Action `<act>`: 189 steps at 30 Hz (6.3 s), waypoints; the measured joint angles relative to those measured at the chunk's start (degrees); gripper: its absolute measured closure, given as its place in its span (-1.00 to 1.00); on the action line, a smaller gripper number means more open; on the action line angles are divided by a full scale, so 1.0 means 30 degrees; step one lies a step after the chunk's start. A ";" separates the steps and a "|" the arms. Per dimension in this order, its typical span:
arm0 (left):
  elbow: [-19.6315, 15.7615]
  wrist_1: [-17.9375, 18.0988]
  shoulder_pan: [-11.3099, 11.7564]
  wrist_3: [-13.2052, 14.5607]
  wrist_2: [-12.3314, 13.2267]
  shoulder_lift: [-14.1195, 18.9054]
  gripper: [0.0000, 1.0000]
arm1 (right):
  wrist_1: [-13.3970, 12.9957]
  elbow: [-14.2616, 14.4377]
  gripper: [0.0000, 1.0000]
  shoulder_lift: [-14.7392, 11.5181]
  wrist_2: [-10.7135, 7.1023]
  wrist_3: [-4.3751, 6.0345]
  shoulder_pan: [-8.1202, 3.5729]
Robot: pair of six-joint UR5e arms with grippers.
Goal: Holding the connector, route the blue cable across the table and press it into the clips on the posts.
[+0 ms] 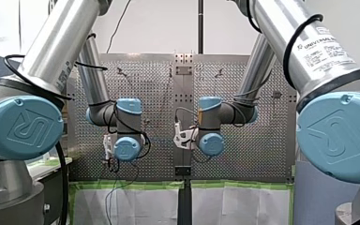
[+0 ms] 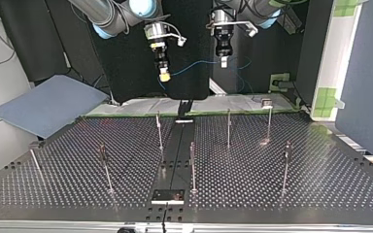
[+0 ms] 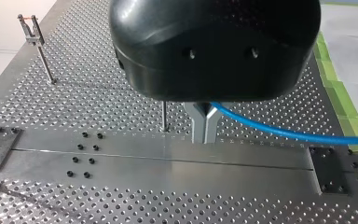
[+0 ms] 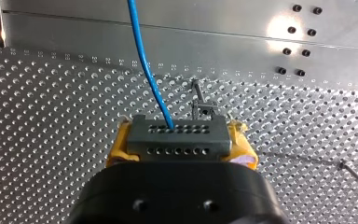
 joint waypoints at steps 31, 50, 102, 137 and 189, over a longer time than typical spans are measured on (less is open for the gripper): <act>0.0000 0.0000 0.0000 0.0000 0.0000 0.0001 1.00 | 0.0000 -0.0001 1.00 0.0000 0.0000 -0.0001 0.0000; 0.0000 0.0000 0.0000 0.0000 0.0000 0.0000 1.00 | -0.0001 0.0000 1.00 -0.0001 0.0000 -0.0001 -0.0001; 0.0000 0.0000 0.0000 0.0000 0.0000 0.0001 1.00 | 0.0001 -0.0001 1.00 0.0000 0.0001 -0.0001 0.0000; -0.0001 0.0000 0.0000 0.0000 0.0001 0.0000 1.00 | -0.0001 -0.0002 1.00 -0.0001 0.0000 -0.0001 0.0029; -0.0182 -0.4460 0.0300 0.0170 -0.1039 0.3615 1.00 | 0.6052 -0.3483 1.00 -0.1067 -0.2033 0.1203 0.0542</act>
